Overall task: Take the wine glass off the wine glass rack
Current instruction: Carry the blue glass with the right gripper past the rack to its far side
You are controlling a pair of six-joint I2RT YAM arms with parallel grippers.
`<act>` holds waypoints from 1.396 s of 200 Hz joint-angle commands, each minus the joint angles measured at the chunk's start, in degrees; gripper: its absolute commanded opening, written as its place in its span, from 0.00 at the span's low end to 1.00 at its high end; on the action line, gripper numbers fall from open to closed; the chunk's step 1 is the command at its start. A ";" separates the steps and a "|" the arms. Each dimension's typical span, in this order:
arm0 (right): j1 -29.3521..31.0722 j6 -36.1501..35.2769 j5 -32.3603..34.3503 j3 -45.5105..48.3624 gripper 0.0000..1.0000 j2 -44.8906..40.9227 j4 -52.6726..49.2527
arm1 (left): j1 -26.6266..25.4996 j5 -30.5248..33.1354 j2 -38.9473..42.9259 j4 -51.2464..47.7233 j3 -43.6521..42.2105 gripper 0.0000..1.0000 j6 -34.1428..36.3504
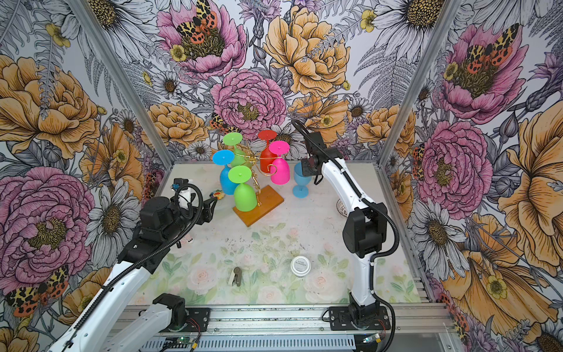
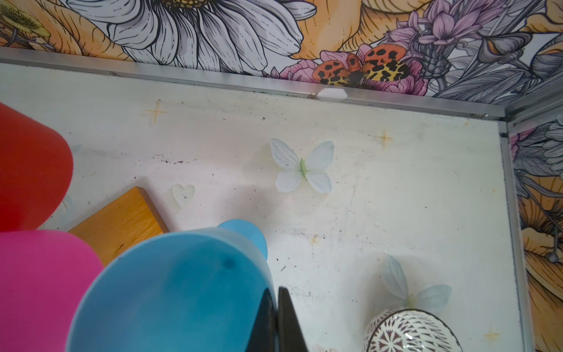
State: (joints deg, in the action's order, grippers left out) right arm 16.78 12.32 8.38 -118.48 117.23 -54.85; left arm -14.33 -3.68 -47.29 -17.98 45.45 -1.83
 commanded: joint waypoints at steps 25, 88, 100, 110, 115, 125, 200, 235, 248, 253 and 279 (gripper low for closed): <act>-0.43 0.24 -1.29 -8.68 0.00 5.73 0.88 | 0.60 1.21 1.38 1.37 -0.01 0.89 -0.56; -0.45 0.86 -0.62 -14.17 0.00 10.43 0.97 | 0.57 1.65 2.46 1.82 -0.64 0.91 -0.45; -0.41 0.99 -0.62 -15.10 0.00 11.27 0.97 | 0.53 1.66 2.46 1.91 -0.67 0.91 -0.47; -0.36 1.20 -0.79 -15.78 0.00 11.97 0.97 | 0.53 1.70 2.47 1.98 -0.65 0.91 -0.43; -0.42 1.32 -0.87 -16.15 0.00 12.39 1.04 | 0.55 1.80 2.46 2.09 -0.66 0.91 -0.39; -0.37 1.56 -1.01 -16.74 0.00 12.87 1.06 | 0.57 1.82 2.46 2.16 -0.73 0.91 -0.46; -0.19 2.40 -0.56 -20.24 0.00 16.87 1.32 | 0.58 1.57 3.94 2.16 -1.14 0.91 -0.55; -0.18 2.84 0.79 -20.47 0.00 17.57 1.81 | 0.38 1.92 5.18 2.16 -1.76 0.91 -0.73; -0.17 2.85 1.59 -20.48 0.00 17.86 2.02 | 0.35 1.94 5.22 2.16 -1.81 0.91 -0.71; -0.22 2.97 2.04 -20.44 0.00 17.96 2.14 | 0.33 1.94 5.18 2.16 -1.85 0.91 -0.72; -0.22 3.17 3.15 -20.45 0.00 18.21 2.69 | 0.26 1.81 4.92 2.29 -1.73 0.91 -0.81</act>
State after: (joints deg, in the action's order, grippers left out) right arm 16.43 14.35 9.32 -136.79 133.86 -54.30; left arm -14.33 -2.83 -42.72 -16.93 44.38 -1.83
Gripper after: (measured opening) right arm 0.048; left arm 0.914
